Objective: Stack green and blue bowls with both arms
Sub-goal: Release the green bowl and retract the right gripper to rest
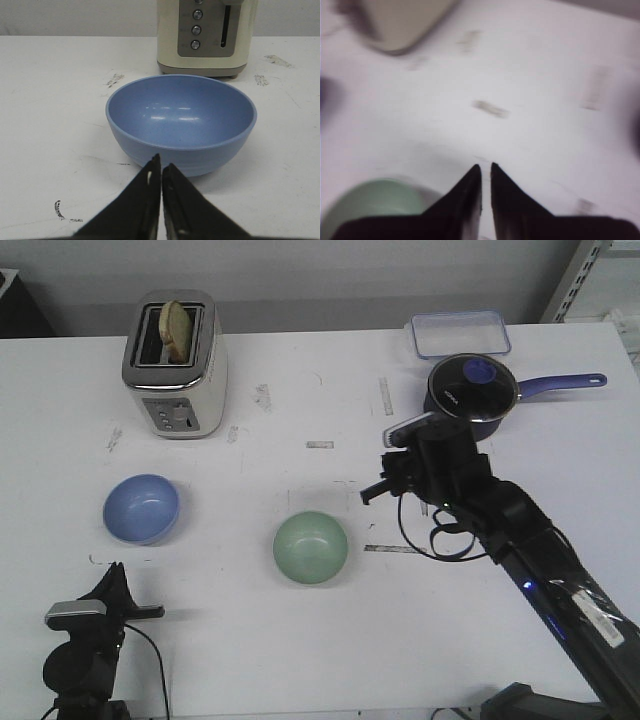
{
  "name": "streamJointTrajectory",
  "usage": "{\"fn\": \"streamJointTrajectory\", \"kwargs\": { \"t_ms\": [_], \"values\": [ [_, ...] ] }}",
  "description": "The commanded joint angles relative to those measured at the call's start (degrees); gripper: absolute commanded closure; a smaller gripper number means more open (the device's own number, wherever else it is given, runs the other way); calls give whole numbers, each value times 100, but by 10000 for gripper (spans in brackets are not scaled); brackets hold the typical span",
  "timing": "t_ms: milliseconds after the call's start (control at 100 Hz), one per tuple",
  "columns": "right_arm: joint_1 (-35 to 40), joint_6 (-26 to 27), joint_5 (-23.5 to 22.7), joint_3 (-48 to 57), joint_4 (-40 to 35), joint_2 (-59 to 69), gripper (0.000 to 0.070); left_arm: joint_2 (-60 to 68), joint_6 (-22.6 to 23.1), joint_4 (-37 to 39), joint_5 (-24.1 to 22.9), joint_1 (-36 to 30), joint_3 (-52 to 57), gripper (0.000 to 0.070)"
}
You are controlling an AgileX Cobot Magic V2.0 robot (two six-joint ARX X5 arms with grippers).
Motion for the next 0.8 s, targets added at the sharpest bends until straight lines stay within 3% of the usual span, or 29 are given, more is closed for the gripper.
{"fn": "streamJointTrajectory", "kwargs": {
  "t_ms": [0,150,530,790],
  "values": [
    [-136,-304,201,13,-129,-188,700,-7,-11,59,4,2,-116,699],
    [-592,-321,260,-737,61,-922,700,-7,-11,57,4,2,-116,699],
    [-1191,-229,256,-4107,1213,-3888,700,-7,-13,52,2,2,-116,699],
    [-1200,-236,260,-4983,1211,-5665,700,-7,-13,92,4,2,-116,699]
  ]
}}
